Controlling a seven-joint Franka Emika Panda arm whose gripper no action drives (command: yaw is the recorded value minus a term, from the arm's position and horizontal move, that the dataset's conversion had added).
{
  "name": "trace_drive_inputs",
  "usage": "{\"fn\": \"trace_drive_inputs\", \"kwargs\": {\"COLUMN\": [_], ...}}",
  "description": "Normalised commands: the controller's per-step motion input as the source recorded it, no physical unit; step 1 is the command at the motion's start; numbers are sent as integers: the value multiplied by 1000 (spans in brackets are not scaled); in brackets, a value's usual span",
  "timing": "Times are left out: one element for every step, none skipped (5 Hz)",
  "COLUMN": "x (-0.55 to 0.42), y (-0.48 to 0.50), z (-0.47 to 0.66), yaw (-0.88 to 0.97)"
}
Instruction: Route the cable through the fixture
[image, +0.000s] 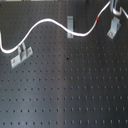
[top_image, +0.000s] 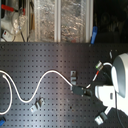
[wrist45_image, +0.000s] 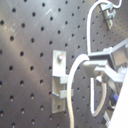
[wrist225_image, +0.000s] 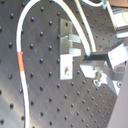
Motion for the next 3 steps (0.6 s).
{"fn": "trace_drive_inputs", "kwargs": {"x": [-132,-115,-57], "y": [187,92,81], "z": [-867,-563,-356], "yaw": [0,0,0]}}
